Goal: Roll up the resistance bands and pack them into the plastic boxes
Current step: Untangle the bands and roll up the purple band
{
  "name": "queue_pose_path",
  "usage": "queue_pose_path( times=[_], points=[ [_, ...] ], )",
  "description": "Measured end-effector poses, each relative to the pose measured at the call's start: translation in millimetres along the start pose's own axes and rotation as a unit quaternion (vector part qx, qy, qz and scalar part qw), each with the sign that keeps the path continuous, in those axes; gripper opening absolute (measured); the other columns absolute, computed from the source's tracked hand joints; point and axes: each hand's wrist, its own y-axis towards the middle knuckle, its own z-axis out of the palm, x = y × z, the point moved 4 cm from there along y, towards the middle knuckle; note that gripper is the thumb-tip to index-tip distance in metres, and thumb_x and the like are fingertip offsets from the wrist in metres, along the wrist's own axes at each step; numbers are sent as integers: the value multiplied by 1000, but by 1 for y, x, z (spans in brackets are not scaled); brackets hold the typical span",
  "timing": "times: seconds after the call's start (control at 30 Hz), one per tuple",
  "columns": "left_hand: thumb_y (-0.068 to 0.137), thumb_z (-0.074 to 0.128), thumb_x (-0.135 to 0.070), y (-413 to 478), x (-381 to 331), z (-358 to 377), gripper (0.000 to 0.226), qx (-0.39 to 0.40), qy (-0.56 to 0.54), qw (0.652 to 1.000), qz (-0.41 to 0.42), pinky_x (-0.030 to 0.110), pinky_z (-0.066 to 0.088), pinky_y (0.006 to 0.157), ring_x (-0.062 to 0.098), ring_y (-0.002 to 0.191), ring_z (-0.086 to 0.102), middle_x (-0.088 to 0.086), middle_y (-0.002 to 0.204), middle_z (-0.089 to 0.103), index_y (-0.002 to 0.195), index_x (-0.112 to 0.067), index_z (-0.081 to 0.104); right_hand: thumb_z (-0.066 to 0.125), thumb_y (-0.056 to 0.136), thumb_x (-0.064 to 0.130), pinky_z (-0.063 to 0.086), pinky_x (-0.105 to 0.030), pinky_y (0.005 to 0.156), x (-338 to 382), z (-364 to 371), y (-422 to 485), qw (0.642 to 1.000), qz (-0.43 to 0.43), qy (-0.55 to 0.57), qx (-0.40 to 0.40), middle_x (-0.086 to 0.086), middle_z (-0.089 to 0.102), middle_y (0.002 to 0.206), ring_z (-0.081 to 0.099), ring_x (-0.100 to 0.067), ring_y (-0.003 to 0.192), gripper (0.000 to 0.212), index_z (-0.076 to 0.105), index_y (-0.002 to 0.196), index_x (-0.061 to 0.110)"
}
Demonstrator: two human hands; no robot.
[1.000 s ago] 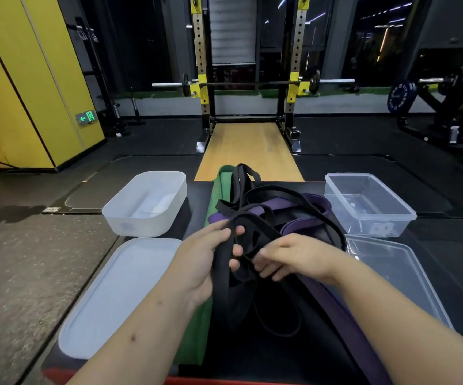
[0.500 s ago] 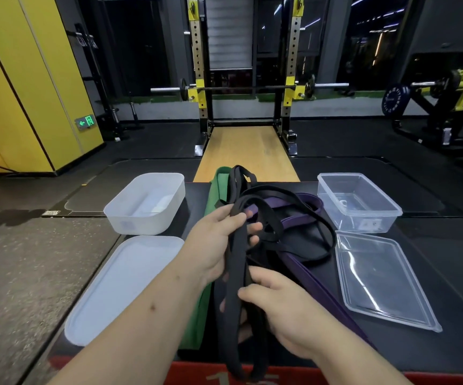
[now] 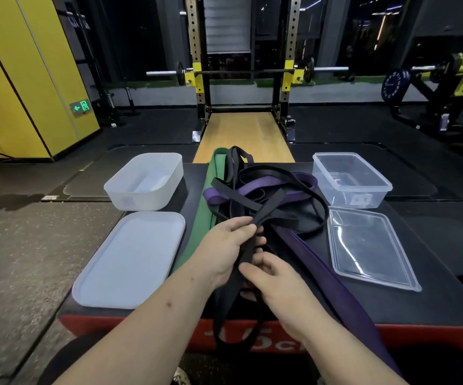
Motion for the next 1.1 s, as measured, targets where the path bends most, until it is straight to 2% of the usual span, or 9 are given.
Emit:
queue_pose_path(
  times=[0.2, 0.33, 0.43, 0.5, 0.67, 0.77, 0.87, 1.0, 1.1],
  points=[
    [104, 54, -8, -12, 9, -5, 24, 14, -4, 1000, 9, 37, 60, 86, 27, 96, 69, 20, 115, 72, 122, 0, 67, 70, 77, 52, 43, -41, 69, -4, -2, -5, 999, -22, 3, -37, -3, 66, 77, 56, -17, 70, 38, 63, 89, 17],
    [104, 45, -6, -25, 11, -12, 30, 38, 15, 999, -12, 45, 53, 98, 31, 103, 69, 24, 118, 71, 120, 1, 70, 68, 96, 33, 56, -49, 87, 0, -6, -9, 999, -39, 36, -4, -13, 74, 97, 71, -32, 92, 18, 65, 84, 20],
    [102, 47, -5, -32, 13, -17, 29, 43, 62, 997, -18, 49, 50, 100, 37, 106, 67, 25, 117, 71, 118, -4, 72, 63, 102, 17, 59, -34, 79, 7, -11, -9, 992, -52, 114, -3, -12, 73, 94, 72, -22, 90, 21, 62, 82, 16],
    [103, 50, -7, -35, 12, -17, 25, 46, 95, 994, -17, 53, 51, 97, 39, 103, 67, 27, 115, 70, 112, -7, 73, 63, 102, 16, 59, -36, 80, 13, -13, -7, 990, -57, 130, 5, -13, 73, 96, 72, -23, 90, 20, 62, 82, 16],
    [109, 45, -29, -42, 5, -12, 38, 72, 61, 994, -51, 53, 57, 95, 36, 109, 69, 21, 114, 73, 122, -1, 67, 69, 98, 17, 55, -35, 66, 26, -22, 7, 994, -87, 37, -55, -9, 74, 87, 68, -22, 77, 14, 63, 86, 16],
    [109, 45, -18, -44, 2, -9, 32, 124, 82, 988, -36, 48, 57, 93, 37, 113, 68, 23, 120, 70, 127, -1, 66, 72, 95, 17, 52, -36, 57, 33, -24, 17, 991, -92, -19, -91, -5, 72, 81, 59, -18, 65, 11, 62, 92, 16],
    [108, 43, -12, -39, 3, -11, 33, 120, 49, 991, -30, 51, 52, 103, 36, 105, 68, 29, 121, 68, 126, 4, 65, 69, 95, 7, 52, -34, 50, 40, -23, 25, 993, -83, 54, -71, -10, 65, 82, 55, -20, 62, 15, 55, 101, 9],
    [107, 45, -11, -39, 4, -12, 32, 122, 15, 991, -56, 48, 55, 88, 28, 89, 67, 18, 96, 66, 126, 10, 61, 65, 95, -1, 49, -33, 45, 44, -23, 29, 987, -77, 136, -44, -15, 67, 90, 58, -22, 56, 22, 52, 112, 5],
    [105, 50, -8, -41, 8, -13, 30, 130, 21, 990, -59, 43, 55, 80, 28, 88, 67, 16, 94, 64, 129, 10, 58, 65, 96, 3, 54, -38, 57, 39, -25, 34, 987, -59, 141, -58, -14, 71, 95, 66, -24, 69, 22, 55, 116, 6]
  ],
)
